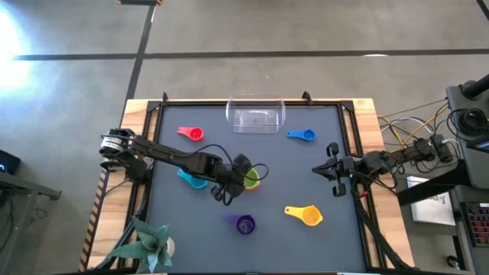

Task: Nest measuring cups in basket
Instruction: Stack the violet measuring cup on top of the green measuring cup

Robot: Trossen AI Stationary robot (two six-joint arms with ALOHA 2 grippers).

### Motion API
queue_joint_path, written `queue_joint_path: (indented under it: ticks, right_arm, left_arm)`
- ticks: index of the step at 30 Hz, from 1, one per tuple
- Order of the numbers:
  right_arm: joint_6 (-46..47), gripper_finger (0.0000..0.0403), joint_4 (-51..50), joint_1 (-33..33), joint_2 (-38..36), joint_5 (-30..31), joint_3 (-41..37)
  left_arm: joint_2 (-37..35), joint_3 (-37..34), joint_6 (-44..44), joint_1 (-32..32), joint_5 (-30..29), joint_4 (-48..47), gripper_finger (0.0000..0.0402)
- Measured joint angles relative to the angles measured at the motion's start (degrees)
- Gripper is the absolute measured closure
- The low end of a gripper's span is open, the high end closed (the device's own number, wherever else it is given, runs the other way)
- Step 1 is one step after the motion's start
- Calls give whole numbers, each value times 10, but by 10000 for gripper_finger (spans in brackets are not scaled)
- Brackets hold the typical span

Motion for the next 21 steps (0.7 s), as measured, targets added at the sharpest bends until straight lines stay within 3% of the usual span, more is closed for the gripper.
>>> queue_joint_path:
  ticks: [4,11,16,21]
  right_arm:
    - [0,394,0,0,0,0,0]
    - [1,394,0,0,0,0,0]
    - [1,394,0,0,0,0,0]
    - [1,394,0,0,0,0,0]
  left_arm:
    - [0,38,-21,-9,-30,-39,282]
    - [-1,143,-124,-54,-30,-157,277]
    - [-1,137,-226,-96,-30,-188,277]
    - [-1,102,-310,-131,-29,-133,277]
